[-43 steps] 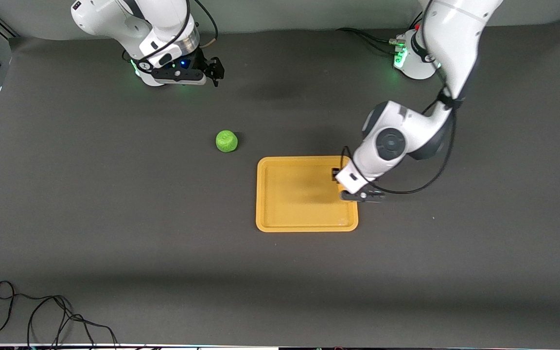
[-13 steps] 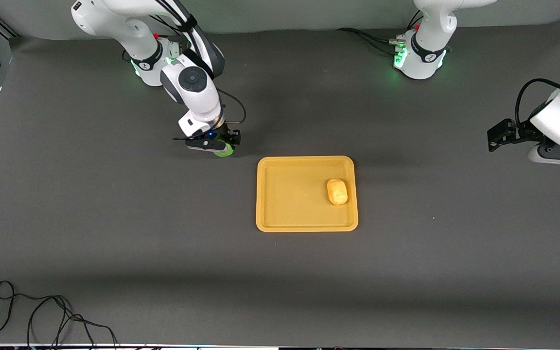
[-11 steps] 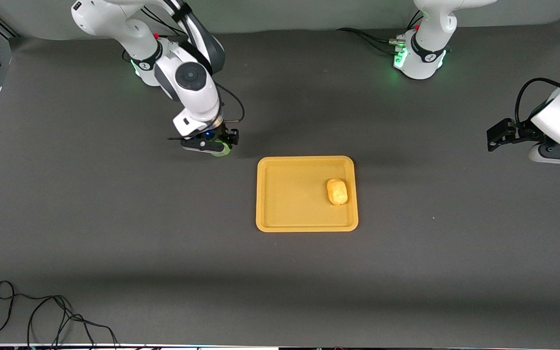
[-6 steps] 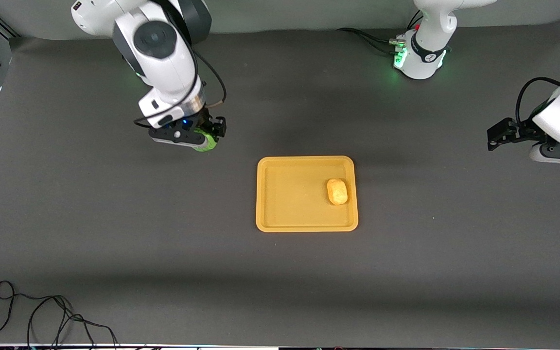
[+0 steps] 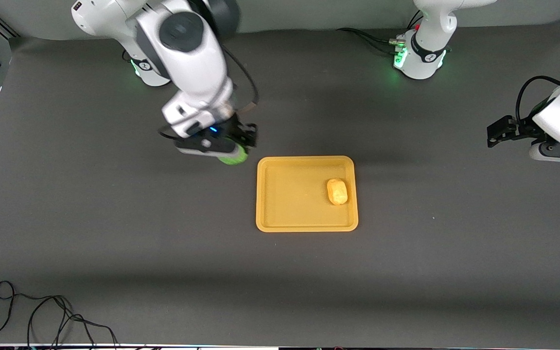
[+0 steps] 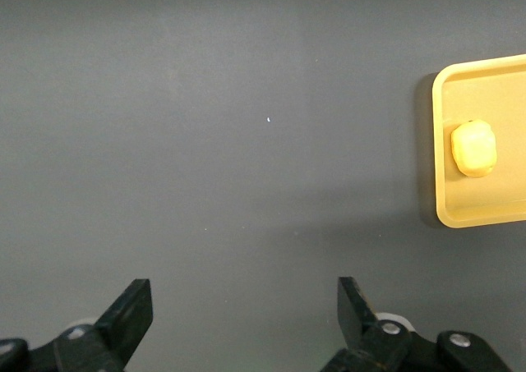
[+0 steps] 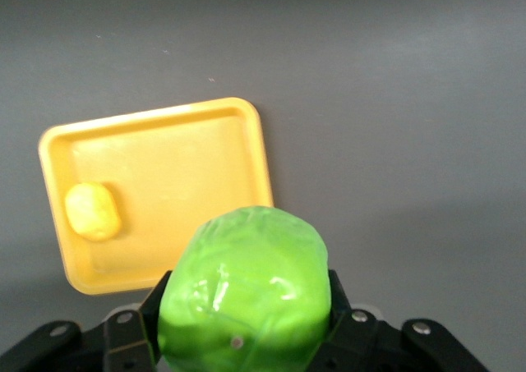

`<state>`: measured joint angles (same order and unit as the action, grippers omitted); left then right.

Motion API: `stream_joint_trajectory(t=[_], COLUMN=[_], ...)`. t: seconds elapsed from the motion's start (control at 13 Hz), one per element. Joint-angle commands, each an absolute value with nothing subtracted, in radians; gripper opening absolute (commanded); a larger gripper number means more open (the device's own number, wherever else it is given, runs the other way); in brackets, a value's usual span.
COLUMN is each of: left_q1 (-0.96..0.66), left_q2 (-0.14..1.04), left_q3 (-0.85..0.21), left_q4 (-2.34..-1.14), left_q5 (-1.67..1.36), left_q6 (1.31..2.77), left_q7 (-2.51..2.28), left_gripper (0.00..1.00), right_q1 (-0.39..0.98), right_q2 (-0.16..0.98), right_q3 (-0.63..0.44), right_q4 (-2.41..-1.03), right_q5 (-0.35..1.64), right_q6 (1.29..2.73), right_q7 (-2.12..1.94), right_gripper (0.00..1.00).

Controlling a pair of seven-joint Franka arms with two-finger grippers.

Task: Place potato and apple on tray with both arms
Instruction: 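Lift the green apple with the right gripper and carry it over the tray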

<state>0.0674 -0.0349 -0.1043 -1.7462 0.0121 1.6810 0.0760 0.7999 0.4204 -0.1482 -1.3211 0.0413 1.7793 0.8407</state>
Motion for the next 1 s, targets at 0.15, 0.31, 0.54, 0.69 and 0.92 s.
stream_joint_trajectory(t=[0.15, 0.31, 0.54, 0.69, 0.92], left_q1=[0.071, 0.071, 0.071, 0.071, 0.071], left_q2=[-0.046, -0.046, -0.046, -0.046, -0.046], left_q3=[-0.104, -0.103, -0.104, -0.104, -0.103], left_q4=[-1.741, -1.741, -1.741, -1.741, -1.743], left_q5=[0.002, 0.002, 0.002, 0.002, 0.002], left_q6=[1.661, 1.66, 1.66, 1.66, 1.658], left_q7=[0.066, 0.067, 0.066, 0.066, 0.067], left_gripper=[1.0, 1.0, 1.0, 1.0, 1.0], right_q1=[0.863, 0.897, 0.899, 0.888, 0.881], right_q2=[0.742, 0.811, 0.922, 0.977, 0.98], right_q3=[-0.097, -0.097, -0.103, -0.103, -0.106], right_q4=[-0.925, -0.933, -0.943, -0.957, -1.076], right_q5=[0.06, 0.055, 0.037, 0.011, 0.009], right_q6=[1.742, 1.836, 1.952, 2.017, 2.164], right_q7=[1.021, 1.052, 1.046, 1.048, 1.045], right_gripper=[0.41, 0.41, 0.41, 0.41, 0.41])
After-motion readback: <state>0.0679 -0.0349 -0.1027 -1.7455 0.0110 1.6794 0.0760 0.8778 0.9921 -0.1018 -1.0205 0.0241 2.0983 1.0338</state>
